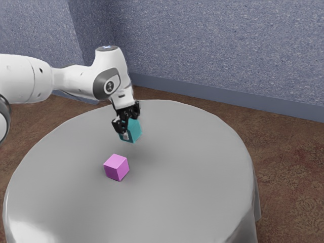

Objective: Pick up the blue block with one arm, and put the blue block on the pink block with one arm

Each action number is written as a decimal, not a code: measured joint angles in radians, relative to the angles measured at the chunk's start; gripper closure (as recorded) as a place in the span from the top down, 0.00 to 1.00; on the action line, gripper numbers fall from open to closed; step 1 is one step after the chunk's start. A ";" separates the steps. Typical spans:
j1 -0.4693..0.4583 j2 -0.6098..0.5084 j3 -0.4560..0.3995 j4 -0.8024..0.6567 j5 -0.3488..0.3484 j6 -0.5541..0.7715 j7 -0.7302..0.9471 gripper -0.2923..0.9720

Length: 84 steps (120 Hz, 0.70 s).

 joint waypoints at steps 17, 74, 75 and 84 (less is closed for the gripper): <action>0.052 -0.148 -0.001 -0.149 -0.022 -0.019 0.001 0.49; 0.062 -0.180 -0.003 -0.292 -0.028 -0.025 -0.003 0.49; 0.063 -0.180 -0.004 -0.292 -0.028 -0.025 -0.003 0.49; 0.060 -0.173 -0.020 -0.292 -0.025 -0.017 -0.003 0.49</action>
